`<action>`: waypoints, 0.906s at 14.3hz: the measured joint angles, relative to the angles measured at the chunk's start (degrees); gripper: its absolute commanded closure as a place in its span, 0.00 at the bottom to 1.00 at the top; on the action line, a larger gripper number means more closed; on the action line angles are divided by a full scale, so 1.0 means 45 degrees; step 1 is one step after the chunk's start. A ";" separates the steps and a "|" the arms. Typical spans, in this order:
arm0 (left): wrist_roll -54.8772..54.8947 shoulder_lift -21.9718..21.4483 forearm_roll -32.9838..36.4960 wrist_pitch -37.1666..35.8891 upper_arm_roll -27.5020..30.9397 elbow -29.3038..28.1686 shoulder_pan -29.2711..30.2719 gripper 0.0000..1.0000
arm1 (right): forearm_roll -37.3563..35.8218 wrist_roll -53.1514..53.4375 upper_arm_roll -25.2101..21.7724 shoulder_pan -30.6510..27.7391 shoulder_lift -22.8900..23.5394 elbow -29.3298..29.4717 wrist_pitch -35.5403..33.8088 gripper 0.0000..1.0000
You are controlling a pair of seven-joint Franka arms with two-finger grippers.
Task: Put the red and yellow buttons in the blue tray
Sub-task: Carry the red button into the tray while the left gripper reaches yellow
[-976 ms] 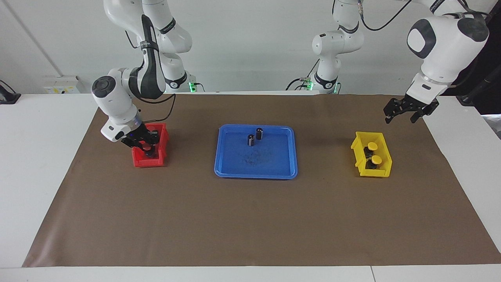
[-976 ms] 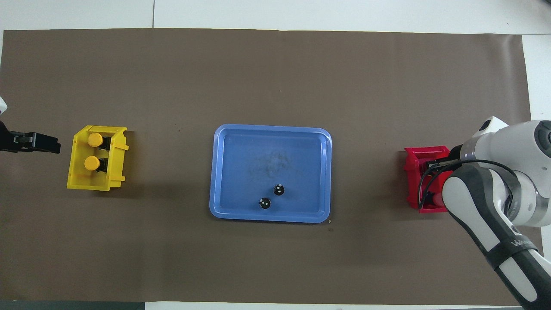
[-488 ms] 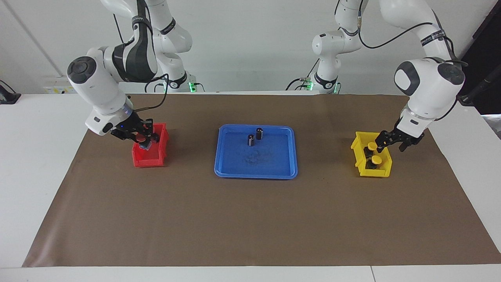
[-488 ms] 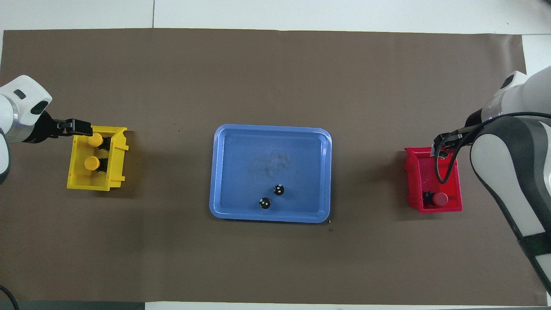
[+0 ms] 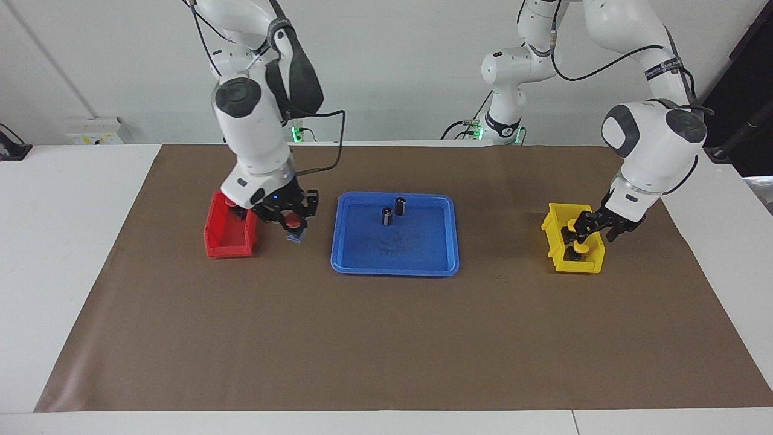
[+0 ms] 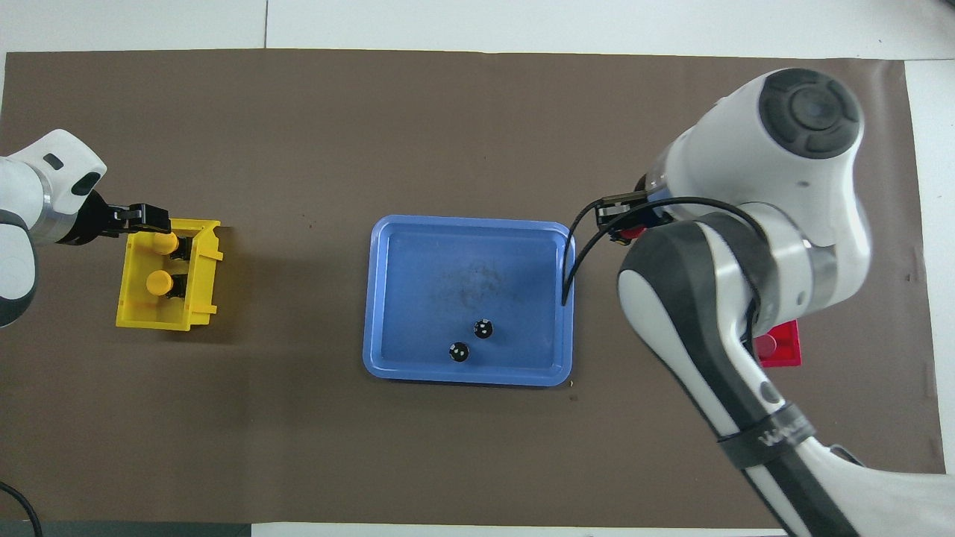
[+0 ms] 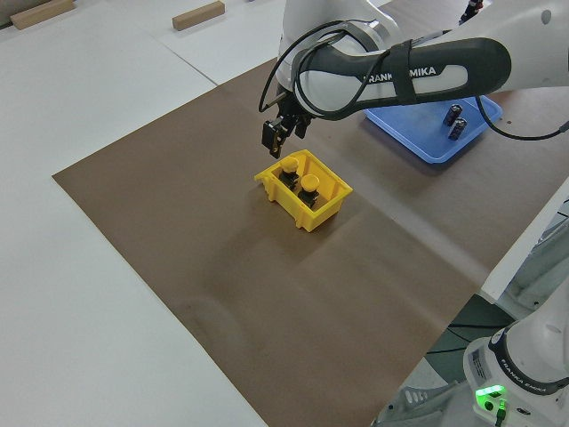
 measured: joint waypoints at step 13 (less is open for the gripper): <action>-0.0174 0.0416 -0.0002 0.0543 -0.0006 -0.0490 -0.0027 0.30 | 0.0236 0.3484 -0.0055 0.2115 0.2388 0.0290 0.2502 0.72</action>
